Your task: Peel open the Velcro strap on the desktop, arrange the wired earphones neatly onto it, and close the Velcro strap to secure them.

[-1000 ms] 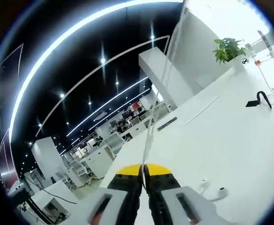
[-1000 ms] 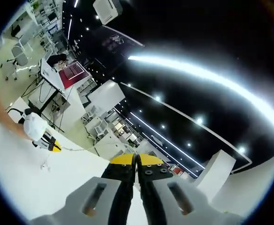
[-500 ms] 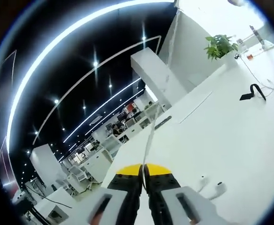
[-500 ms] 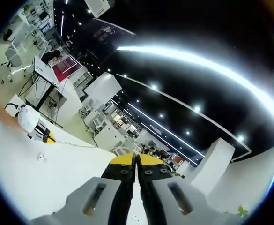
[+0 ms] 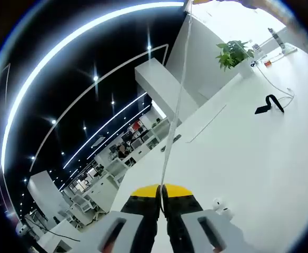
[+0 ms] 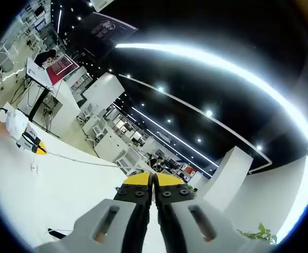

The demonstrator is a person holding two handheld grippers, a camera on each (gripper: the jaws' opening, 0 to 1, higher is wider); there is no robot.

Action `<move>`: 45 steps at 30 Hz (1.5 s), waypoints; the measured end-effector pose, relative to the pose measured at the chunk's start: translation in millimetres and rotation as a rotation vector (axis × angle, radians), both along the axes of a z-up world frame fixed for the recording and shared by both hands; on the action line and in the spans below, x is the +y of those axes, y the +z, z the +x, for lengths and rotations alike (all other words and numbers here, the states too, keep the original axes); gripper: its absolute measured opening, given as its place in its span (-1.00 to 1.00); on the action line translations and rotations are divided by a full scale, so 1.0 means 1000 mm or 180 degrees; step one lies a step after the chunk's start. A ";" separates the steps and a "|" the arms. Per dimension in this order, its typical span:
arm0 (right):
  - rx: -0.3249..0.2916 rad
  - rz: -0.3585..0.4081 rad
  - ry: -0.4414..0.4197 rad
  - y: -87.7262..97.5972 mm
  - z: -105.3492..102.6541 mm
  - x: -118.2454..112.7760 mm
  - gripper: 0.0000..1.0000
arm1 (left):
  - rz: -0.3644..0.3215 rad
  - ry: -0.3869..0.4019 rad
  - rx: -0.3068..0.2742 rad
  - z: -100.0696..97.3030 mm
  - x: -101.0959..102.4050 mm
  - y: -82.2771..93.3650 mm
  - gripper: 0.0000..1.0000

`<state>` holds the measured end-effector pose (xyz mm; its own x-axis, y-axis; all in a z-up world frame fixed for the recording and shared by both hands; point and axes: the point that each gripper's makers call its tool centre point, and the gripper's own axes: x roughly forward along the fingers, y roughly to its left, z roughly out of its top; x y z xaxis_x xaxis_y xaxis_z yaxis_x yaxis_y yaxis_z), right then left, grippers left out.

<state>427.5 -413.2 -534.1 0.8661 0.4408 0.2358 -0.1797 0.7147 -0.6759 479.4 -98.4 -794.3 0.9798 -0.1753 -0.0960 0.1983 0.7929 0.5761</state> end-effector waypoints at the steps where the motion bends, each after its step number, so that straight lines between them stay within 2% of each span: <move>1: -0.0010 0.0014 -0.0022 0.002 0.001 -0.003 -0.93 | -0.0003 0.0009 -0.0003 -0.001 0.001 0.000 -0.88; 5: -0.0062 0.0035 -0.0103 0.008 0.001 -0.015 -0.93 | -0.0066 0.0047 0.0048 -0.002 0.009 0.000 -0.88; 10: -0.0024 0.0030 -0.0116 0.008 0.005 -0.023 -0.93 | -0.0161 -0.0011 0.0131 -0.011 0.004 0.001 -0.89; 16: -0.0145 0.0085 -0.0226 0.018 0.005 -0.035 -0.93 | -0.0680 -0.0330 0.0411 -0.025 -0.019 0.003 -0.88; 18: -0.0178 0.0119 -0.0233 0.022 0.003 -0.037 -0.93 | -0.0965 -0.0453 0.0562 -0.033 -0.030 -0.001 -0.88; 22: -0.0147 0.0137 -0.0182 0.020 0.002 -0.032 -0.93 | -0.1193 -0.0429 0.0713 -0.034 -0.031 -0.013 -0.88; 24: -0.0086 0.0128 -0.0114 0.016 0.003 -0.027 -0.93 | -0.1161 -0.0342 0.0724 -0.030 -0.025 -0.018 -0.88; 27: -0.0007 0.0103 0.0017 0.010 0.000 -0.011 -0.93 | -0.1000 -0.0122 0.0781 -0.022 -0.011 -0.030 -0.88; 31: 0.0248 0.0122 0.0398 -0.008 -0.011 0.020 -0.93 | -0.0890 0.0038 0.0879 -0.021 -0.004 -0.043 -0.88; 37: 0.0465 -0.0038 0.0695 -0.035 -0.022 0.052 -0.93 | -0.0795 0.0110 0.0923 -0.019 -0.003 -0.049 -0.88; 41: 0.0821 -0.0083 0.1034 -0.063 -0.032 0.081 -0.93 | -0.0789 0.0091 0.0974 -0.020 -0.007 -0.052 -0.88; 45: 0.1066 -0.0169 0.1201 -0.090 -0.035 0.101 -0.93 | -0.0733 0.0050 0.1021 -0.019 -0.013 -0.056 -0.88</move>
<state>392.9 -312.0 -624.4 0.6684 0.7415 -0.0588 -0.6320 0.5244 -0.5706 460.0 -111.5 -850.4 0.9092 -0.2132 -0.3576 0.3261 0.8986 0.2936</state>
